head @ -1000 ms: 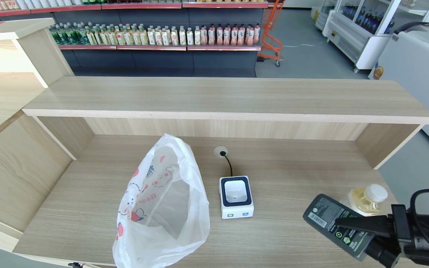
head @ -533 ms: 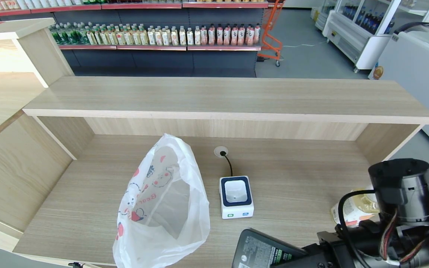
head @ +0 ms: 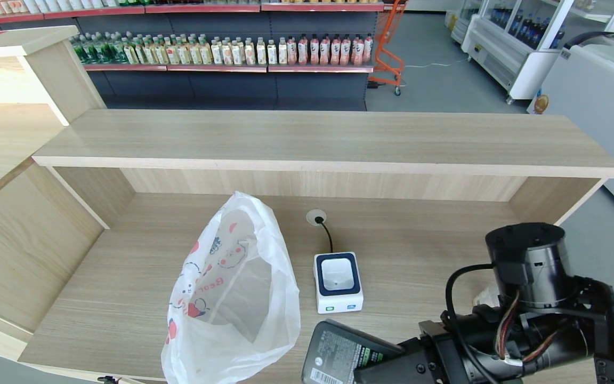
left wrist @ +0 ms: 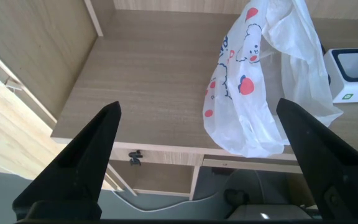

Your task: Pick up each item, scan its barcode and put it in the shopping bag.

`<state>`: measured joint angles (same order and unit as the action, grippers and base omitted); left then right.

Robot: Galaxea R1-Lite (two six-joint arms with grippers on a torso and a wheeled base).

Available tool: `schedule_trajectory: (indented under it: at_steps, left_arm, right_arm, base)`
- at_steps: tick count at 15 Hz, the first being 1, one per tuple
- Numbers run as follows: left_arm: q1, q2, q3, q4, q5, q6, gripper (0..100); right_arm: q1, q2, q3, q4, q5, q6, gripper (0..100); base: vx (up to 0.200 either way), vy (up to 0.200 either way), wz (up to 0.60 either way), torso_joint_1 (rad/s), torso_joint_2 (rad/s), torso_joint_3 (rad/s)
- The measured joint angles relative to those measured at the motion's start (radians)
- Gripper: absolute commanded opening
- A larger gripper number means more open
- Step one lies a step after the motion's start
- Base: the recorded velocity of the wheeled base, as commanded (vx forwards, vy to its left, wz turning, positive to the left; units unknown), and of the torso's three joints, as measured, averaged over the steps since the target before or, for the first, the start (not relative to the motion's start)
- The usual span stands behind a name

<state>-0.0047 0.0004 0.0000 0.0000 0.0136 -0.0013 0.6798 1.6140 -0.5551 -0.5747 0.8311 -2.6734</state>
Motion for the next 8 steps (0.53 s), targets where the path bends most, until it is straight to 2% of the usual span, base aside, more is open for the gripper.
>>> schedule_trajectory:
  at_steps: [8]
  left_arm:
    - [0.0, 0.0, 0.0, 0.0, 0.0, 0.0, 100]
  right_arm:
    - [-0.046, 0.047, 0.001, -0.062, 0.046, 0.001, 0]
  base:
    - [0.0, 0.0, 0.0, 0.0, 0.0, 0.0]
